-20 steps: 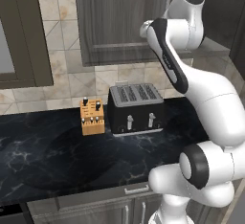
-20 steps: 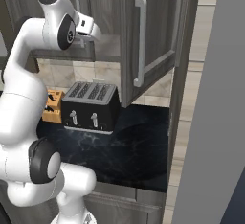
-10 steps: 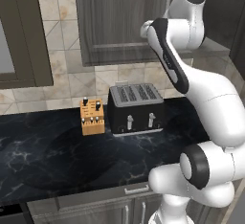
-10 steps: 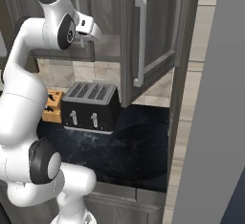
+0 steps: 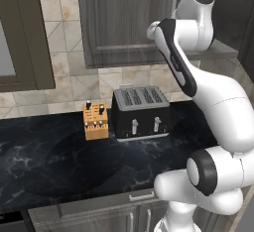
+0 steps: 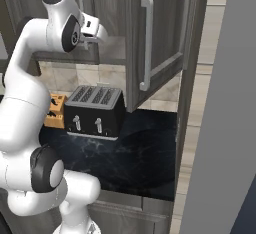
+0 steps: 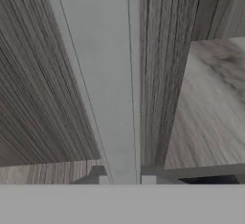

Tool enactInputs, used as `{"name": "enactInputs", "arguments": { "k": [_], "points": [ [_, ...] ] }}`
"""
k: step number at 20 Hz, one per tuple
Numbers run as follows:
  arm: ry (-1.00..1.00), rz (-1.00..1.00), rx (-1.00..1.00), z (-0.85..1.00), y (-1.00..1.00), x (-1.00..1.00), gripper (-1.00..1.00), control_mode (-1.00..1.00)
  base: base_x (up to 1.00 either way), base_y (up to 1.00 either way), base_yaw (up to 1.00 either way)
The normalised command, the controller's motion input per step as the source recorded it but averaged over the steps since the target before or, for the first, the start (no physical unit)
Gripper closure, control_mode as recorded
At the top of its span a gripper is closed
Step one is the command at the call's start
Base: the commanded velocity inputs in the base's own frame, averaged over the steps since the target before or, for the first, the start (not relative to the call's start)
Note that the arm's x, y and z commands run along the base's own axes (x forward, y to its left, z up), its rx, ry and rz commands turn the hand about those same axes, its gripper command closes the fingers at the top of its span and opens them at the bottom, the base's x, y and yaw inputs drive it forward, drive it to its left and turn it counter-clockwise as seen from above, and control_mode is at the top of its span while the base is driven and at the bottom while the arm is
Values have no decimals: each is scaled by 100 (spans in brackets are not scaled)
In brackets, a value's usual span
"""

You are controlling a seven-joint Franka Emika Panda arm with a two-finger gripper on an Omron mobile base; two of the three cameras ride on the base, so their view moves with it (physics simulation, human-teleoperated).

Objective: Open the cabinet. Pick the spray and place it next to the sink. Then close the cabinet.

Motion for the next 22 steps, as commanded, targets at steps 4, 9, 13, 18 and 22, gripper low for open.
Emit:
{"name": "enactInputs", "arguments": {
  "k": [4, 9, 13, 18, 22],
  "points": [
    [0, 0, 0, 0, 7, 0, 100, -100, 0, 0, 0],
    [0, 0, 0, 0, 24, 0, 100, -100, 0, 0, 0],
    [-4, 0, 0, 0, 42, 0, 100, -100, 0, 0, 0],
    [-10, 0, 0, 0, 46, -12, 100, -100, 0, 0, 0],
    [-14, 0, 0, 0, 45, -39, 100, -100, 0, 0, 0]
  ]
}}
